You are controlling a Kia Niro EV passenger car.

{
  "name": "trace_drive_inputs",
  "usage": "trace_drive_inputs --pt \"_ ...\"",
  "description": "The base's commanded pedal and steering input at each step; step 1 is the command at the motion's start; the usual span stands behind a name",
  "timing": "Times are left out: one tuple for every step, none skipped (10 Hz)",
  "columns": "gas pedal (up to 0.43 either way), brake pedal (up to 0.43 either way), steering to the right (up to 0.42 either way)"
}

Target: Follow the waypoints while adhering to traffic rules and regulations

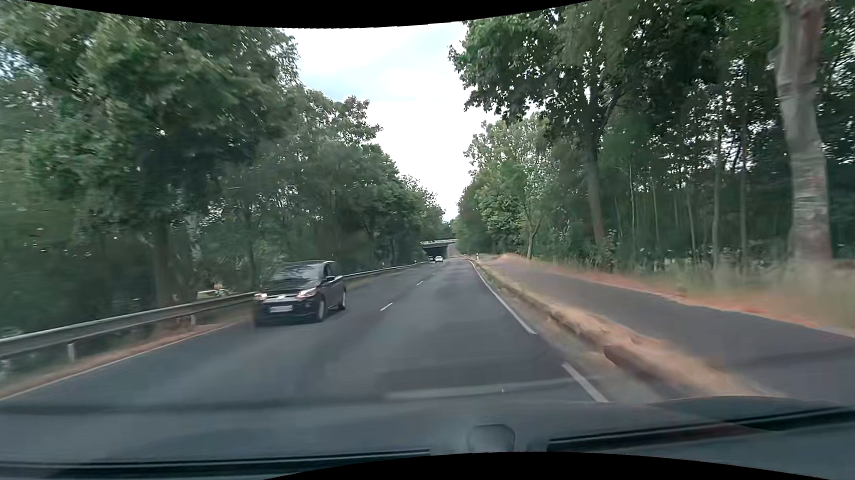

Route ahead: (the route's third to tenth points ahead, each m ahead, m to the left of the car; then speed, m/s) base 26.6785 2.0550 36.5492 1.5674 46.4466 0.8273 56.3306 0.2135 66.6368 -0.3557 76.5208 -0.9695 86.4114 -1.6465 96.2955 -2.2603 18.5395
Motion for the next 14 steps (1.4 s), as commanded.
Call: trace_drive_inputs --pt "0.189 0.000 0.012" --pt "0.189 0.000 0.011" --pt "0.189 0.000 0.011" --pt "0.189 0.000 0.010" --pt "0.189 0.000 0.010" --pt "0.189 0.000 0.009" --pt "0.189 0.000 0.008" --pt "0.189 0.000 0.007" --pt "0.189 0.000 0.006" --pt "0.189 0.000 0.005" --pt "0.177 0.000 0.005" --pt "0.177 0.000 0.005" --pt "0.177 0.000 0.004" --pt "0.177 0.000 0.004"
